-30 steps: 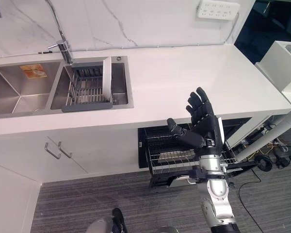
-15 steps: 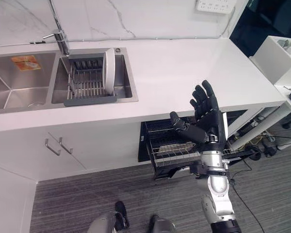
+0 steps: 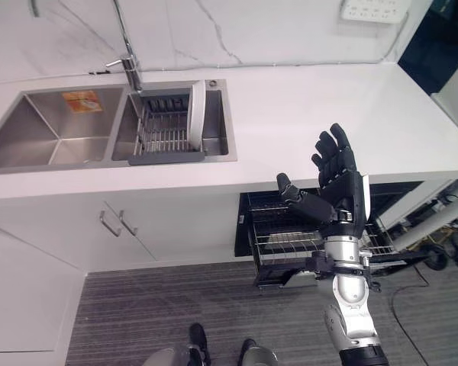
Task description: Place the dishes in the dishwasher.
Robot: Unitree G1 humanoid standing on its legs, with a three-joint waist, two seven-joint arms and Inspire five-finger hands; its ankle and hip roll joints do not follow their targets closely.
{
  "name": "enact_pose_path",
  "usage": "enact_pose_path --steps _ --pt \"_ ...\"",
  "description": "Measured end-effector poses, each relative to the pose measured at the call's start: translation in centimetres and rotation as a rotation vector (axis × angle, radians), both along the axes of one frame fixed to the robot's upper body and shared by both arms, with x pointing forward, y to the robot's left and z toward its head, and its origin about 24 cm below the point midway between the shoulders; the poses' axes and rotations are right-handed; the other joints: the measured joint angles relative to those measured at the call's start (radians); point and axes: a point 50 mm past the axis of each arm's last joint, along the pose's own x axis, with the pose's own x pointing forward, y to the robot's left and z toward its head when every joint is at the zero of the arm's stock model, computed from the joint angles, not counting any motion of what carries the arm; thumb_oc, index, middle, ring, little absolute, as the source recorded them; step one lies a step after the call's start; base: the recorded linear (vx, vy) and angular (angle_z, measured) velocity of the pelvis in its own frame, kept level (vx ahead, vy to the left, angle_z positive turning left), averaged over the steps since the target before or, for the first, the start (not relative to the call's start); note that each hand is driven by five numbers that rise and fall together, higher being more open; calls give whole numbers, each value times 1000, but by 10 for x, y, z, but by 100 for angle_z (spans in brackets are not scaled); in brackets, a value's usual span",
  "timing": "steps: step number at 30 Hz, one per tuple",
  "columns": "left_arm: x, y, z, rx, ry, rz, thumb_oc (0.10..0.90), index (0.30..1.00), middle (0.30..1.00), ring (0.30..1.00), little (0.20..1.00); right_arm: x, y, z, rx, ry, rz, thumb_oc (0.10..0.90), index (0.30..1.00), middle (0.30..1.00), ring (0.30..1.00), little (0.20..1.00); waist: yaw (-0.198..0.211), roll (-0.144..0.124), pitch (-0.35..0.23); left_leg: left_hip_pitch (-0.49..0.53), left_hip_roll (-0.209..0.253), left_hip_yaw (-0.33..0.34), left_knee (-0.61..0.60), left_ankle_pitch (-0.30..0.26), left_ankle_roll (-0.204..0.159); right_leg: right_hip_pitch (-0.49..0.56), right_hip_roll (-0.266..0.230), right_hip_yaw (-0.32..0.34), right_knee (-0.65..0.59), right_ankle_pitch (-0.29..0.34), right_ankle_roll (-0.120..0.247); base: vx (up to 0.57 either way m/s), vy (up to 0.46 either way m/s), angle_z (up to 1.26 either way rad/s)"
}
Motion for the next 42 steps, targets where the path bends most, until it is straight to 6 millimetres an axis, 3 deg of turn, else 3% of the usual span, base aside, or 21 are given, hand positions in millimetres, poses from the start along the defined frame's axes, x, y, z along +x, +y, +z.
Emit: enact_pose_path --steps 2,3,4,5,8,9,10,11,12,13,15,16,18,19,23,26,27,28,31,35,42 --pt "0 1 0 -2 2 15 800 900 900 900 900 1 0 -1 7 4 -6 800 900 900 900 900 17 -9 10 -31 9 -8 59 -13 -1 1 -5 12 9 -10 -16 181 179 1" --pt "7 0 1 -4 -17 19 800 900 900 900 900 1 1 -1 25 -4 -11 800 900 900 900 900 21 -7 23 -124 40 -58 171 -29 -19 1 0 14 -6 -13 -14 328 287 0" --pt "8 -1 0 -5 -20 17 800 900 900 900 900 1 1 -1 28 -8 -16 800 900 900 900 900 22 -2 26 -153 60 -70 184 -29 -22 2 3 14 -14 -11 -18 352 297 -7" --pt "9 -4 -1 -7 -24 12 800 900 900 900 900 1 -2 -2 25 -1 -32 800 900 900 900 900 27 14 43 -221 123 -95 178 -22 -38 20 14 24 -24 -11 -15 370 321 -8" --pt "6 -8 -2 -13 -8 21 800 900 900 900 900 2 -8 -8 31 37 -66 800 900 900 900 900 46 24 46 -219 189 -87 96 3 -54 57 3 63 -25 -36 16 290 266 -46" --pt "4 -10 -3 -15 3 22 800 900 900 900 900 1 -9 -5 26 27 -67 800 900 900 900 900 39 32 41 -203 201 -46 76 6 -50 78 -10 76 -30 -53 46 241 208 -44" --pt "1 -8 -3 -15 11 25 800 900 900 900 900 0 -9 -4 27 19 -68 800 900 900 900 900 38 40 37 -186 193 -36 70 50 -30 91 -22 86 -30 -65 71 287 241 -44" --pt "2 -5 -3 -9 12 22 800 900 900 900 900 -1 -9 -5 32 21 -69 800 900 900 900 900 40 25 33 -178 177 -25 89 66 -7 108 -45 98 -44 -68 88 244 188 -34" --pt "8 2 -1 13 0 11 800 900 900 900 900 -5 -7 -10 41 34 -62 800 900 900 900 900 39 -8 29 -162 128 -5 109 54 41 139 -91 88 -62 -38 103 253 204 -22" --pt "14 6 0 23 -11 1 800 900 900 900 900 -6 -5 -11 48 37 -59 800 900 900 900 900 40 -20 29 -154 114 5 127 47 60 156 -111 83 -74 -17 92 196 207 -11" --pt "27 8 3 41 -37 -46 800 900 900 900 900 -6 0 -14 68 42 -45 800 900 900 900 900 38 -11 27 -136 105 4 152 3 85 181 -123 55 -90 86 104 73 132 -6" --pt "26 9 3 46 -20 -61 800 900 900 900 900 -5 5 -14 63 44 -19 800 900 900 900 900 39 -9 28 -118 108 -4 147 -11 106 119 -121 52 37 94 103 -26 9 -11" --pt "27 8 2 42 -14 -66 800 900 900 900 900 -5 10 -13 47 36 22 800 900 900 900 900 39 3 32 -89 113 -10 112 -16 108 41 -85 40 133 41 79 -96 -81 -14" --pt "29 7 3 37 -9 -63 800 900 900 900 900 -3 13 -9 34 17 49 800 900 900 900 900 39 16 40 -73 123 -2 90 -16 108 -18 -50 12 102 22 68 -137 -132 -13" --pt "28 9 4 34 -16 -60 800 900 900 900 900 0 15 1 25 -40 62 800 900 900 900 900 14 15 49 -112 124 -17 94 -15 105 -129 -9 -26 -33 98 32 -53 -134 22" --pt "27 11 4 36 -27 -43 800 900 900 900 900 2 15 3 25 -51 62 800 900 900 900 900 46 -14 52 -125 121 -14 120 -30 72 -94 -14 -22 -63 97 23 39 -75 0" --pt "27 10 4 34 -33 -38 800 900 900 900 900 4 16 6 22 -62 67 800 900 900 900 900 51 -18 56 -128 120 -15 140 -39 63 -75 -14 -19 -87 133 44 55 -54 -18" --pt "27 4 3 21 -40 -37 800 900 900 900 900 5 16 8 23 -69 67 800 900 900 900 900 44 -5 59 -134 132 -25 151 -47 51 -75 0 -20 -94 135 39 68 -48 -11" --pt "22 4 2 19 -35 -6 800 900 900 900 900 5 13 9 27 -66 45 800 900 900 900 900 39 0 55 -109 147 -23 124 -35 25 -68 18 -17 -98 137 30 55 -48 -19" --pt "14 -2 0 11 -20 -29 800 900 900 900 900 5 5 15 -11 -76 25 800 900 900 900 900 36 24 33 -85 147 -5 103 -25 18 -68 16 -6 -87 130 21 21 -37 -14" --pt "10 -2 -1 4 -18 -22 800 900 900 900 900 5 5 13 -18 -56 41 800 900 900 900 900 37 30 14 -65 140 3 96 -19 29 -68 6 1 -55 110 19 14 -12 -2"
